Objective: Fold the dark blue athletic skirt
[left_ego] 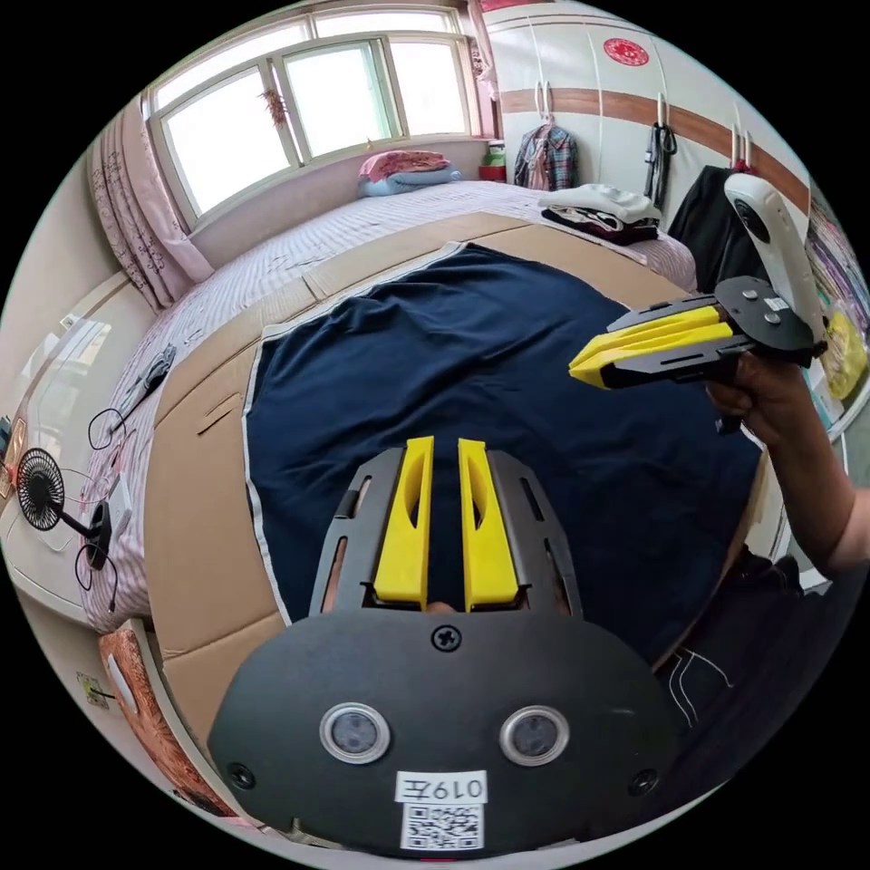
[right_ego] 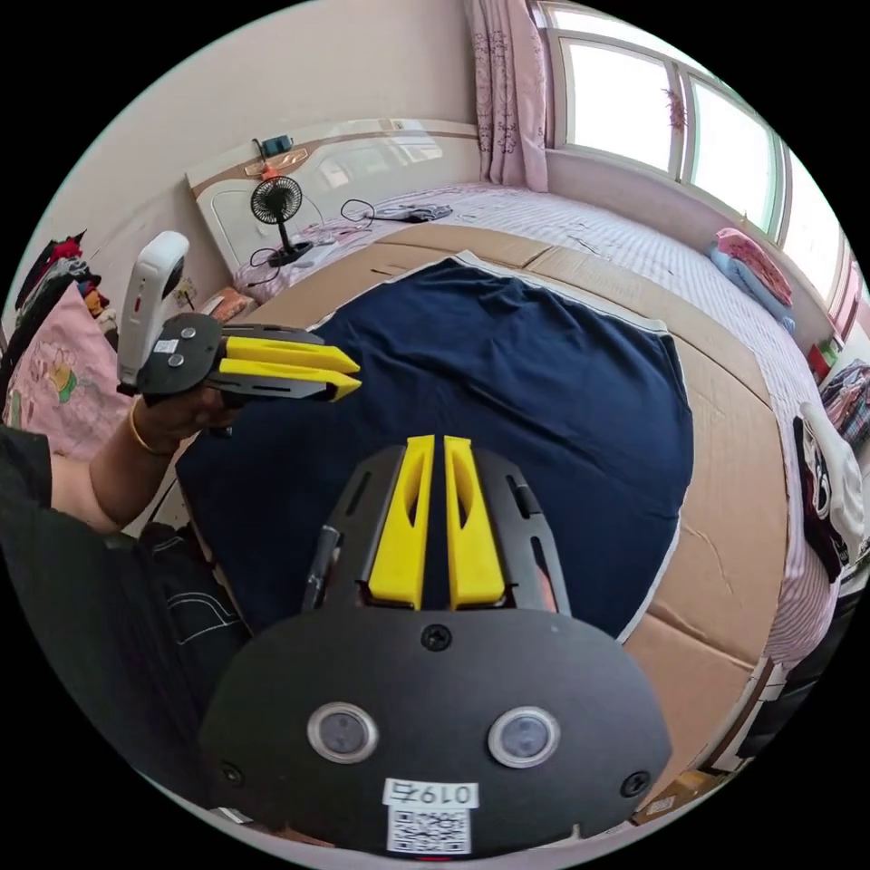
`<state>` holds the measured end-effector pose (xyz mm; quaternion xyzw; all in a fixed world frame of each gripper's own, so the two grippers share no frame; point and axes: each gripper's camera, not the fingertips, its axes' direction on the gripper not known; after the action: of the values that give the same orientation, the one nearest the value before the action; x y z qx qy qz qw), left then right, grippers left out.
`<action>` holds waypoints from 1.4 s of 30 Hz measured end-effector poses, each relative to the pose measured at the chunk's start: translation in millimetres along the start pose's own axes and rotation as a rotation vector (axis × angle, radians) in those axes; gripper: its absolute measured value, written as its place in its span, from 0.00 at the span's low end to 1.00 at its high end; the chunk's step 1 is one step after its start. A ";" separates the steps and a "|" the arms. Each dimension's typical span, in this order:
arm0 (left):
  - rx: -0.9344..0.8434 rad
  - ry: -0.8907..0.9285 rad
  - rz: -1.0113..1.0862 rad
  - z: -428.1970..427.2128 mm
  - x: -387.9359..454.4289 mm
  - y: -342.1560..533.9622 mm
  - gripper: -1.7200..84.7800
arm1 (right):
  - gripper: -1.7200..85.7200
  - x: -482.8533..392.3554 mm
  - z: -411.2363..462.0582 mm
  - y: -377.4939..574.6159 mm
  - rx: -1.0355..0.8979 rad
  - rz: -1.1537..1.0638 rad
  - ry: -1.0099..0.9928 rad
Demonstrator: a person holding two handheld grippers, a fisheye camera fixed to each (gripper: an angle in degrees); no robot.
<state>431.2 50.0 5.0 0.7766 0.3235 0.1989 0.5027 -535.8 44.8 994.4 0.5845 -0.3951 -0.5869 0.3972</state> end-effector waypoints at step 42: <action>0.033 0.099 0.733 -174.8 284.7 155.5 0.03 | 0.01 -459.5 -221.6 156.7 -0.095 -0.626 0.181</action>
<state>569.9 319.6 214.4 0.8383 0.0510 0.3979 0.3693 -313.0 413.0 1310.0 0.7082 -0.1313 -0.6440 0.2579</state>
